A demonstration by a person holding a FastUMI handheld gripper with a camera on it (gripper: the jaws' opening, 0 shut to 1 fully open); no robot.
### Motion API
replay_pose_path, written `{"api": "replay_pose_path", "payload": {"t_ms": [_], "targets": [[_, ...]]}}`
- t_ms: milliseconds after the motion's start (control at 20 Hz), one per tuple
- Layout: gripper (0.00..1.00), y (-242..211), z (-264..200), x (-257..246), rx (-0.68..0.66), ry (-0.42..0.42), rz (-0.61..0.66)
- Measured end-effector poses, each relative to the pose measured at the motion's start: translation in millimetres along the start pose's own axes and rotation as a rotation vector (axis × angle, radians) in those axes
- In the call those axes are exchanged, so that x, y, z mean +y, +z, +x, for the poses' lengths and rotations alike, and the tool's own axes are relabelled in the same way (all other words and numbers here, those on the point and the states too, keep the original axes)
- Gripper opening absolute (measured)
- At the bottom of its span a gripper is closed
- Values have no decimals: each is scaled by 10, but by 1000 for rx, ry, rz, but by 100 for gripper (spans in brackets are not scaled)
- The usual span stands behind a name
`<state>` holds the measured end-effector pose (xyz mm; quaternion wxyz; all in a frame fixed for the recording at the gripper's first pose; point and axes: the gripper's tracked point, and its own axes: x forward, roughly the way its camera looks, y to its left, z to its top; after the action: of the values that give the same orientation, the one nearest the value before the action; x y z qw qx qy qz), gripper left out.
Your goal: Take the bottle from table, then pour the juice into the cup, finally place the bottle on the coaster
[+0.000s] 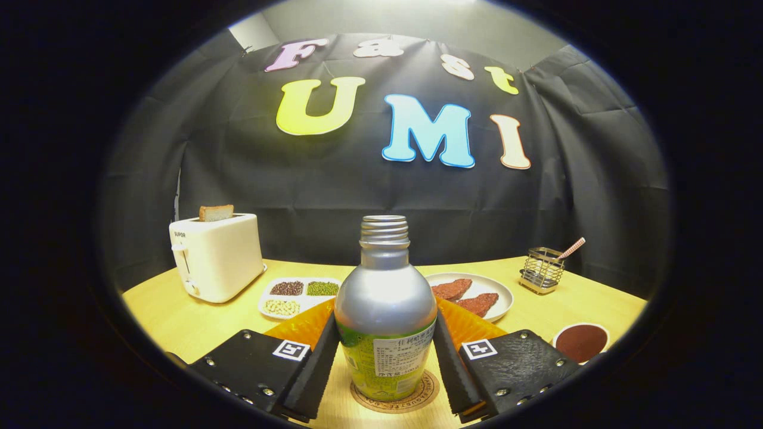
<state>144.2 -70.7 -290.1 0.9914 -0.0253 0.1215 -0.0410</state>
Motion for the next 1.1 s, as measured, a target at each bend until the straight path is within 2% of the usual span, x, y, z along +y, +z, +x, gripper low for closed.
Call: {"api": "replay_pose_path", "payload": {"t_ms": [450,550,650,800,1100], "targets": [[78,14,-31,-41,-28,-6,15],[81,-70,-14,-59,4,-21,30],[100,-44,-65,-6,7,-7,24],[98,176,-190,-3,-28,-8,-23],[98,893,-663,198,-127,75,22]]}}
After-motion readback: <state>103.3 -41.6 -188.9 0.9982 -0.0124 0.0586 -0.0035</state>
